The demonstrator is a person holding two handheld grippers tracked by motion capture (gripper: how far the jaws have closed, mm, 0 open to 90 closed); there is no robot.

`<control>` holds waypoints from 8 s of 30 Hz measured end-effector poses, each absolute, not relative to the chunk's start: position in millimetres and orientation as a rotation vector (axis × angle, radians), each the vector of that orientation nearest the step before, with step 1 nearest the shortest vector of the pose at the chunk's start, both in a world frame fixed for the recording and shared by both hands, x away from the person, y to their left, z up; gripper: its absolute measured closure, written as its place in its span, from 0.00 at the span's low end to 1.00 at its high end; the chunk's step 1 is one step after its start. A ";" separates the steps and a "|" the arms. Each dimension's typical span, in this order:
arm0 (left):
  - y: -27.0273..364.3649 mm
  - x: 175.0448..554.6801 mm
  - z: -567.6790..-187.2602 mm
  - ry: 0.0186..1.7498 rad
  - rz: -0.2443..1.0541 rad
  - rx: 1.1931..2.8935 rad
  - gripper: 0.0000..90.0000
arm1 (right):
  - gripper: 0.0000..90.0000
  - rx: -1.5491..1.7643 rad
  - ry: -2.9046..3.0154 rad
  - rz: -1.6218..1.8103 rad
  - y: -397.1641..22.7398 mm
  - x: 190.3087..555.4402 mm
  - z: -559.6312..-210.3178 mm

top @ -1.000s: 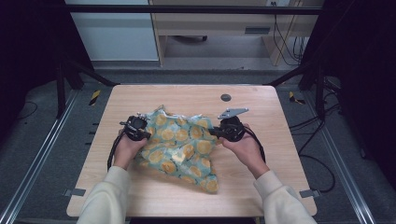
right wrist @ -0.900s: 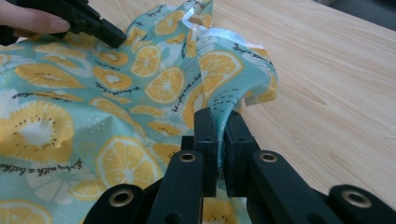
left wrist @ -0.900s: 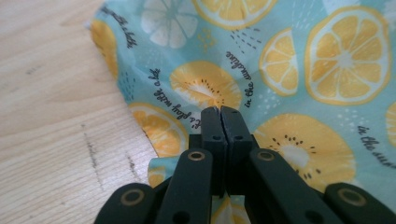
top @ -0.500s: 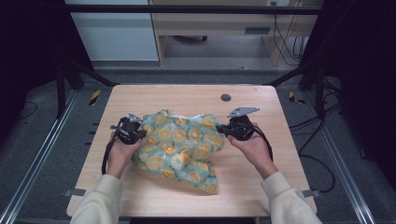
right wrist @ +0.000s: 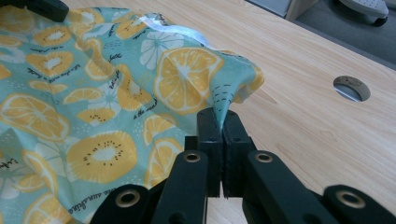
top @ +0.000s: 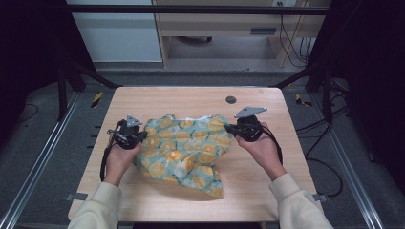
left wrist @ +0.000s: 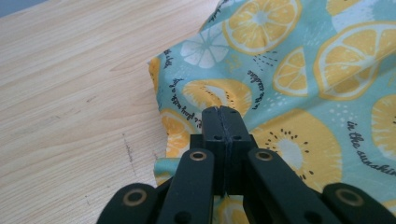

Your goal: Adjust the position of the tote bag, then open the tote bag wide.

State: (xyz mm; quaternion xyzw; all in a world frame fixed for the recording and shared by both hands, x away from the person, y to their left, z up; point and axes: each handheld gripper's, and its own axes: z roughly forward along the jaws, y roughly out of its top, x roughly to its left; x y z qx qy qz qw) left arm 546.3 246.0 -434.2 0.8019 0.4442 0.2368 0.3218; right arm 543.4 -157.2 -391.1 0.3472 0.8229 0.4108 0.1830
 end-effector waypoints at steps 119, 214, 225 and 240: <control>252.3 381.7 -458.4 0.813 0.542 2.190 1.00 | 0.98 0.760 2.417 1.329 -203.7 422.4 -448.3; 239.6 429.5 -470.0 0.896 0.732 2.259 0.99 | 0.65 0.817 2.659 0.944 -91.9 511.0 -428.7; 241.6 430.5 -470.6 0.909 0.723 2.252 0.99 | 0.98 0.792 2.501 1.130 -106.7 500.3 -400.6; 242.0 431.2 -472.4 0.924 0.716 2.251 0.99 | 0.98 0.602 2.373 1.341 -143.1 437.5 -386.3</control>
